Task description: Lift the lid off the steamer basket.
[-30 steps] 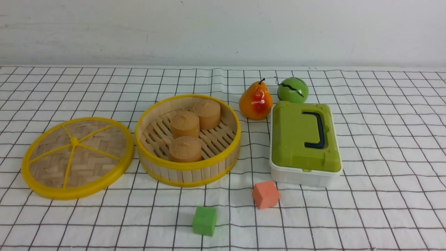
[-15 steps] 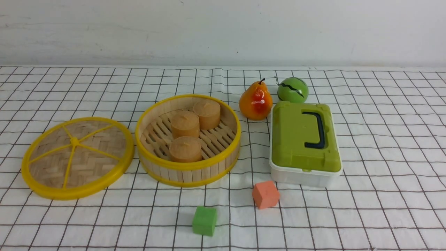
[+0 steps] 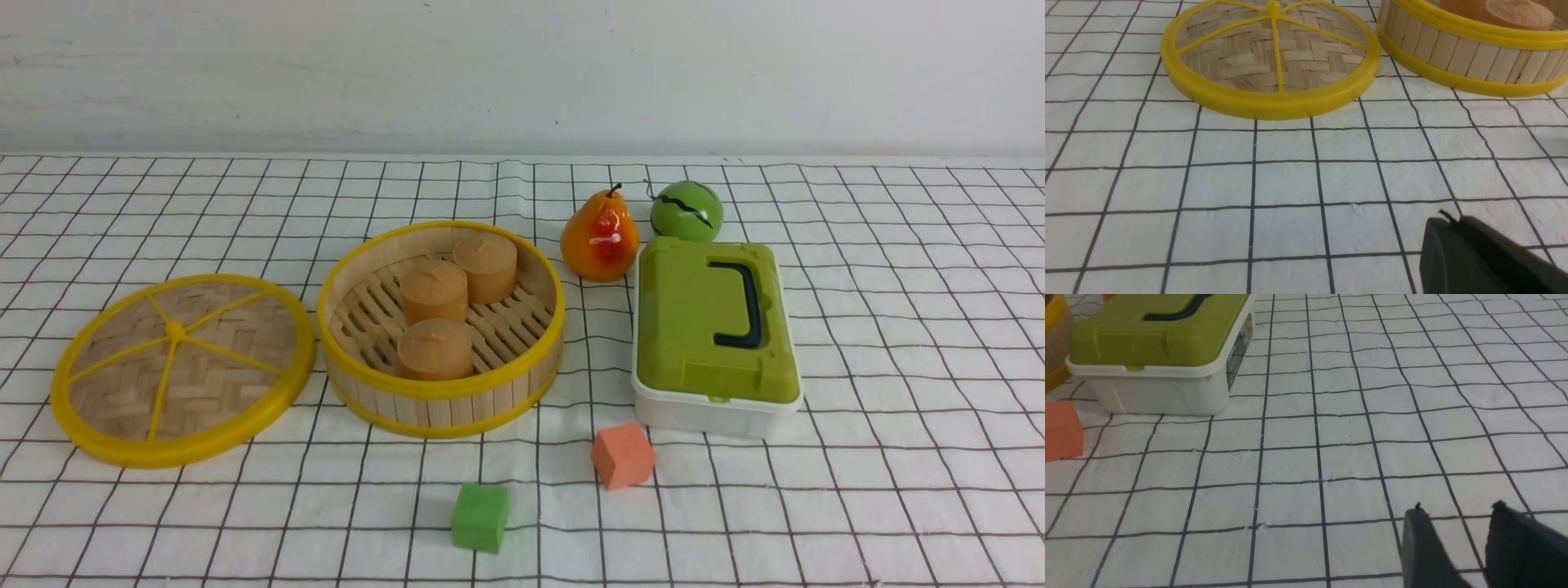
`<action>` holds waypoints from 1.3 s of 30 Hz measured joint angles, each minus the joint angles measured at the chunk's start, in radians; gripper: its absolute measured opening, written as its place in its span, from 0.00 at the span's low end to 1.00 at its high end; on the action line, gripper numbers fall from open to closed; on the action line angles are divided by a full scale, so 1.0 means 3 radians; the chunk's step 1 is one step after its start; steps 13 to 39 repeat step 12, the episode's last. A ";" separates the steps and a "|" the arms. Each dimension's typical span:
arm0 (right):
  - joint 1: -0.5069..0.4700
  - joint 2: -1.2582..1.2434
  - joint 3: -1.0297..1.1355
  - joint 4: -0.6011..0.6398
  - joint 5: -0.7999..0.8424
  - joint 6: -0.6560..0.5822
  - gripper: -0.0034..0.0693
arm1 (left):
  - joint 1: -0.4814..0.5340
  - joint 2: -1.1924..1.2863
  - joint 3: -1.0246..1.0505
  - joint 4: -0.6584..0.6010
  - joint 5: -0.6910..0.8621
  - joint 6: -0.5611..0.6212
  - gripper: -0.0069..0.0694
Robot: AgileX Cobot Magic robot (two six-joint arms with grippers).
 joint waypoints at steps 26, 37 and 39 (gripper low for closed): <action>0.0000 0.0000 0.0000 0.0000 0.0000 0.0000 0.38 | 0.0000 0.0000 0.0000 0.0000 0.0000 0.0000 0.14; 0.0000 0.0000 0.0000 0.0000 0.0000 0.0000 0.38 | 0.0000 0.0000 0.0000 0.0000 0.0000 0.0000 0.14; 0.0000 0.0000 0.0000 0.0000 0.0000 0.0000 0.38 | 0.0000 0.0000 0.0000 0.0000 0.0000 0.0000 0.14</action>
